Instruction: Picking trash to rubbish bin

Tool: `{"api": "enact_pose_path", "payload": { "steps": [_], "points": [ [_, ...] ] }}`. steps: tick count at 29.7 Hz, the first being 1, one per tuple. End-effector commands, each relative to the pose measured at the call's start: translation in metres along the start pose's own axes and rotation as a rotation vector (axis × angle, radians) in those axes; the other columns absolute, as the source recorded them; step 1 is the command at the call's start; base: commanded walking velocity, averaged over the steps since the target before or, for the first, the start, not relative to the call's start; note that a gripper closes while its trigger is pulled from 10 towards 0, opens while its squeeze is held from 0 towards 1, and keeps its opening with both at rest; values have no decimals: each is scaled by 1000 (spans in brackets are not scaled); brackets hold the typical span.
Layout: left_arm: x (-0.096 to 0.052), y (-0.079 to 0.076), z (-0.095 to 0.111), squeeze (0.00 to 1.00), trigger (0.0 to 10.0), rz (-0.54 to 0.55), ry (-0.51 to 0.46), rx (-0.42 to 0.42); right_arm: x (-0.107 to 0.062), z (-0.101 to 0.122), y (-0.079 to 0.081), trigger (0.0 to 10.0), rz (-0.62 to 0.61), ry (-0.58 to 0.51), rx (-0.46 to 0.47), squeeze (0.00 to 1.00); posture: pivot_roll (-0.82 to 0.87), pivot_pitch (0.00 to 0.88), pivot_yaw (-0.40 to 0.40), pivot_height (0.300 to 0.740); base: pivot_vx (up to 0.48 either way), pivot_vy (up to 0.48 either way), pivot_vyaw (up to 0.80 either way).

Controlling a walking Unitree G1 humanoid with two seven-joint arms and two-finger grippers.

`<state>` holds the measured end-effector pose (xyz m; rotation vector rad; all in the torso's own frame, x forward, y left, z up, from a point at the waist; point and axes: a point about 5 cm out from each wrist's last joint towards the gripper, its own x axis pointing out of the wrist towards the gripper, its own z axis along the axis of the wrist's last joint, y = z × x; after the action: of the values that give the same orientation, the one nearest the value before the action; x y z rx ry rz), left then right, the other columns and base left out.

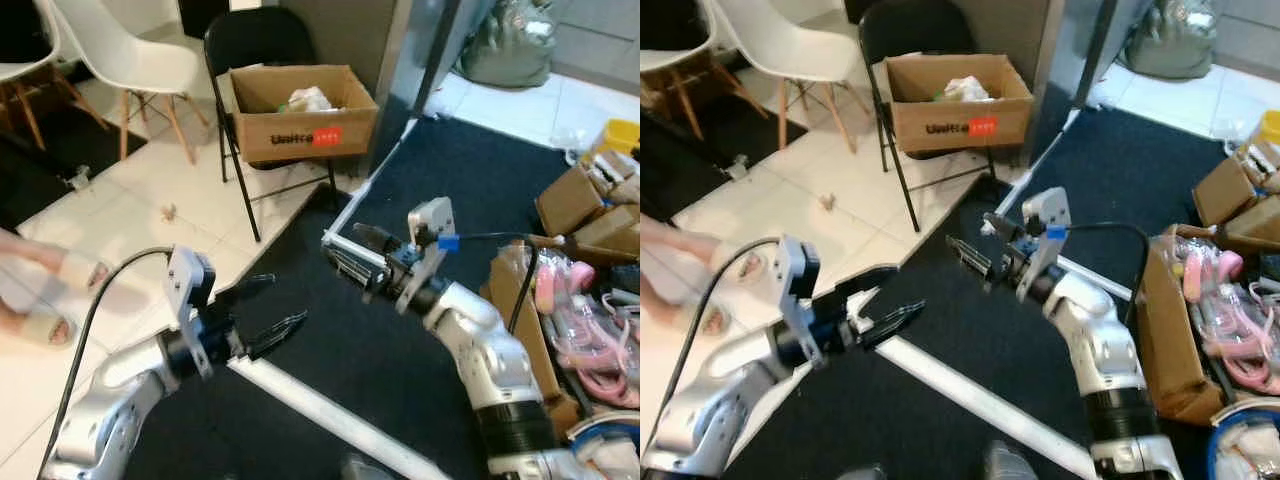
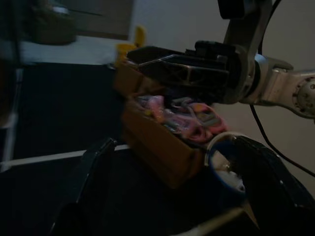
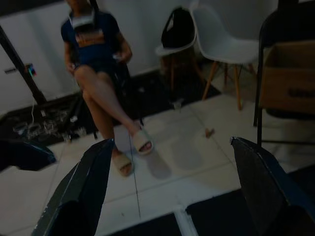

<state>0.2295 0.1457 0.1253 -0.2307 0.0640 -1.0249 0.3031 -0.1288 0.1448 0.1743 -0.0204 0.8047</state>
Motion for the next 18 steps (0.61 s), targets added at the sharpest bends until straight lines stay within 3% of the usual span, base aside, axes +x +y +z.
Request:
{"api": "enact_pose_path", "payload": {
  "steps": [1,18],
  "points": [
    [1,2,-2,0,10000,-11,1,-6,-5,-3,-4,10000,-22,16,13,0,22,0,-6,740,0,0,-800],
    [-9,13,-21,0,10000,10,18,-7,-4,-2,-3,10000,-20,25,20,0,21,0,-5,740,0,0,-800]
  ]
}}
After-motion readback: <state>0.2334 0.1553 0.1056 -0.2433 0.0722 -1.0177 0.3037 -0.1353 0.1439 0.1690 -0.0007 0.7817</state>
